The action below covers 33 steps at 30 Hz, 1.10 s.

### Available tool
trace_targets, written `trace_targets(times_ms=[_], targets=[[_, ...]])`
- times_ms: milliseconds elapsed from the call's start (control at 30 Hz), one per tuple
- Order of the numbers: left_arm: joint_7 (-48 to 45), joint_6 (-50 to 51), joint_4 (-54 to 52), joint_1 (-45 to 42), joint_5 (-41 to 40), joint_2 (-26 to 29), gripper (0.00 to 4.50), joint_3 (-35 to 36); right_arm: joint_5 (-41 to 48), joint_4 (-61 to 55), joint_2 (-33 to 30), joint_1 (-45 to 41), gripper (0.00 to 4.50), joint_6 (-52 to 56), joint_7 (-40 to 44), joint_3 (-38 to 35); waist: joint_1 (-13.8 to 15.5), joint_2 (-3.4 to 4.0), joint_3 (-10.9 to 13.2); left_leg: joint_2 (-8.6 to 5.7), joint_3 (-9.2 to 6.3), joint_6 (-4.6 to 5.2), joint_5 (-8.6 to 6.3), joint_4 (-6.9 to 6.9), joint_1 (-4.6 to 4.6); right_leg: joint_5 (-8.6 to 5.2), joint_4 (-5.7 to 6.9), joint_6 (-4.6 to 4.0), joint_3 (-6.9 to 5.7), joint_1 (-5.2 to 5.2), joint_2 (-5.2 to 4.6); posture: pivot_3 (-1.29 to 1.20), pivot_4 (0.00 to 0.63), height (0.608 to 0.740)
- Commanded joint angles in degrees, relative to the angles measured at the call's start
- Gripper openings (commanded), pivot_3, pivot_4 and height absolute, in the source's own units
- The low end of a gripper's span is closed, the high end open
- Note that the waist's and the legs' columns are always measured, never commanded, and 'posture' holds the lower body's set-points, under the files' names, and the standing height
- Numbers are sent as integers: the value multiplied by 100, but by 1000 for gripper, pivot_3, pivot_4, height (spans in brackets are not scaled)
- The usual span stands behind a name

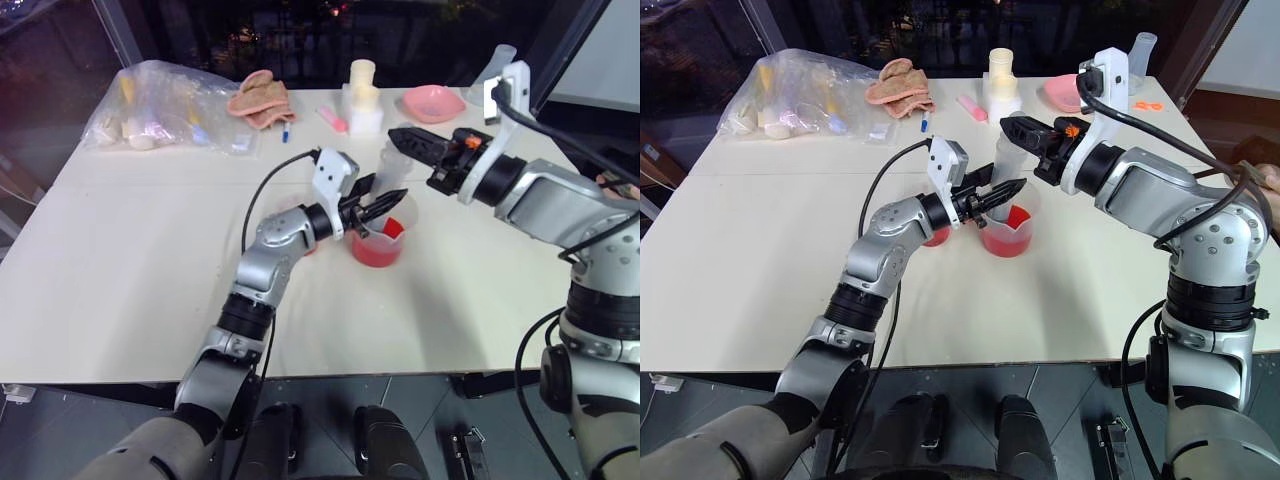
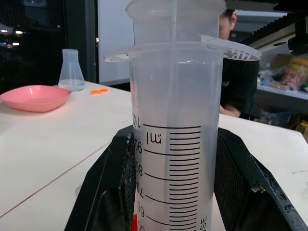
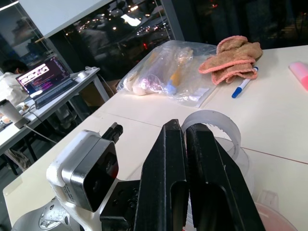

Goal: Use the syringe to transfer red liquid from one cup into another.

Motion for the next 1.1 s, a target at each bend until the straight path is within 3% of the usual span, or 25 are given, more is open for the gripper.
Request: trace_targets(times_ms=[33,867,967,1100], targets=[[-251,114,148,177,104,-76,1606,-403,149,-196,-60,-505,18,-326,126,-494,-1,0,0,0,0,0,0,0,0,0,0,0,0,0,0,0,150,740],[-167,105,182,91,86,-135,1606,-328,66,-227,-90,-403,18,-307,117,-446,1,0,0,0,0,1,-1,-2,-1,0,-3,0,0,0,-1,0,150,740],[-89,108,188,-29,19,-154,1606,-194,152,-302,-44,-331,904,-270,121,-428,6,0,0,0,0,1,-1,-2,-1,0,-3,0,0,0,-1,0,150,740],[-7,94,205,-181,-52,-187,1606,-43,200,-362,-51,-261,2917,-232,57,-434,0,0,0,0,0,2,-1,-2,-3,0,-4,0,-1,-1,-1,0,150,740]])
